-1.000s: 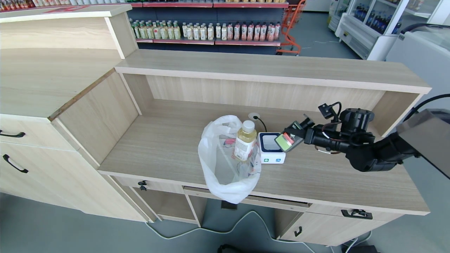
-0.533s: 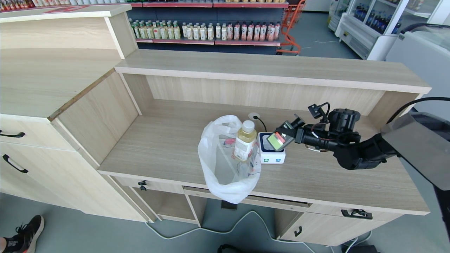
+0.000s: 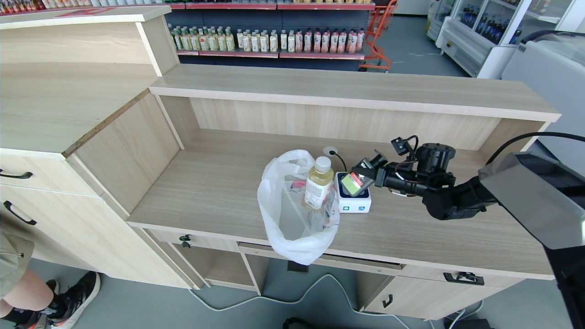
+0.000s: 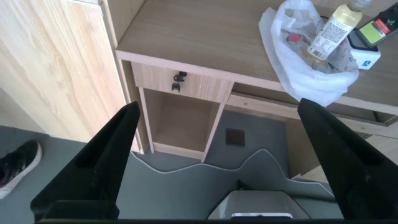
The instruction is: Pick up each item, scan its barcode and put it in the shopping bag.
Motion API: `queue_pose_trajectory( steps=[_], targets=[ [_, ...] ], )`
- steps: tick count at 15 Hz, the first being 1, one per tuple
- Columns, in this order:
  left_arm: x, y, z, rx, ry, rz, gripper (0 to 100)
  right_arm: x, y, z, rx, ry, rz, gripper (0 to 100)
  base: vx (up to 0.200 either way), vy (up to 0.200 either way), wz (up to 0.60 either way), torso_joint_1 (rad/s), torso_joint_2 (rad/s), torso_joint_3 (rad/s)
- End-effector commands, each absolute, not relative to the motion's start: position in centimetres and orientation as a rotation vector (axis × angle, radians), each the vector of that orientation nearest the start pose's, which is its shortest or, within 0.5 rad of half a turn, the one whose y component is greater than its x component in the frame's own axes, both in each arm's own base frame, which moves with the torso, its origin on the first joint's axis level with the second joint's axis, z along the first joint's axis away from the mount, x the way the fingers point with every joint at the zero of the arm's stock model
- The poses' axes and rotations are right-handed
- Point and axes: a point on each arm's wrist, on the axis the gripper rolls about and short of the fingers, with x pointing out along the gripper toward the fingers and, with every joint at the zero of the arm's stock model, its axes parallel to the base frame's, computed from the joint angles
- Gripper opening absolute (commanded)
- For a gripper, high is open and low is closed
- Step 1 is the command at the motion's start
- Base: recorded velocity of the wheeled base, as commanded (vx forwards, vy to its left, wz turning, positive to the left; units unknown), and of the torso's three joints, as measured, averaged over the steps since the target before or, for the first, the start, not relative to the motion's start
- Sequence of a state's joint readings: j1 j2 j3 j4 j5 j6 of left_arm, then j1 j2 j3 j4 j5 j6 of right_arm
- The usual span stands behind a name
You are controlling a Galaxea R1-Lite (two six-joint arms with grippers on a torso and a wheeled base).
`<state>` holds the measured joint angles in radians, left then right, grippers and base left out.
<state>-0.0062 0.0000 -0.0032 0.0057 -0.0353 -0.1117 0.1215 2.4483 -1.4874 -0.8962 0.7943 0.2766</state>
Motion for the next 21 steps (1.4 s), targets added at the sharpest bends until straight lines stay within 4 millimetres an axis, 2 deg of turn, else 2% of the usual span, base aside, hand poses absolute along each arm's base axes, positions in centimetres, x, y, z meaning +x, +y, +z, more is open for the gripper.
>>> queue_pose_trajectory(
  steps=[1,6,12,13,15,16,17,18,19,21],
  targets=[
    [-2.3,-0.1,7.6,-0.112,0.005,-0.041,100,48.6,7.8,8.1,0.277,0.188,0.908,0,0.0,0.0,0.0,0.0,0.0,0.0],
    [-2.3,-0.1,7.6,-0.112,0.005,-0.041,100,48.8,7.9,7.3,0.279,0.199,0.905,0,0.0,0.0,0.0,0.0,0.0,0.0],
    [-2.3,-0.1,7.6,-0.112,0.005,-0.041,100,48.8,7.8,8.0,0.27,0.177,0.906,0,0.0,0.0,0.0,0.0,0.0,0.0],
    [-2.3,-0.1,7.6,-0.112,0.005,-0.041,100,48.4,7.3,10.2,0.257,0.135,0.902,0,0.0,0.0,0.0,0.0,0.0,0.0],
    [-2.3,-0.1,7.6,-0.112,0.005,-0.041,100,46.8,4.8,14.5,0.241,0.075,0.857,0,0.0,0.0,0.0,0.0,0.0,0.0],
    [-2.3,-0.1,7.6,-0.112,0.005,-0.041,100,46.2,4.1,15.5,0.237,0.061,0.834,0,0.0,0.0,0.0,0.0,0.0,0.0],
    [-2.3,-0.1,7.6,-0.112,0.005,-0.041,100,43.5,2.0,19.0,0.224,0.009,0.748,0,0.0,0.0,0.0,0.0,0.0,0.0],
    [-2.3,-0.1,7.6,-0.112,0.005,-0.041,100,41.2,0.4,21.2,0.203,-0.028,0.71,0,0.0,0.0,0.0,0.0,0.0,0.0],
    [-2.3,-0.1,7.6,-0.112,0.005,-0.041,100,39.0,-0.9,22.6,0.161,-0.055,0.676,0,0.0,0.0,0.0,0.0,0.0,0.0],
    [-2.3,-0.1,7.6,-0.112,0.005,-0.041,100,35.7,-2.5,23.9,0.064,-0.093,0.621,0,0.0,0.0,0.0,0.0,0.0,0.0]
  ],
)
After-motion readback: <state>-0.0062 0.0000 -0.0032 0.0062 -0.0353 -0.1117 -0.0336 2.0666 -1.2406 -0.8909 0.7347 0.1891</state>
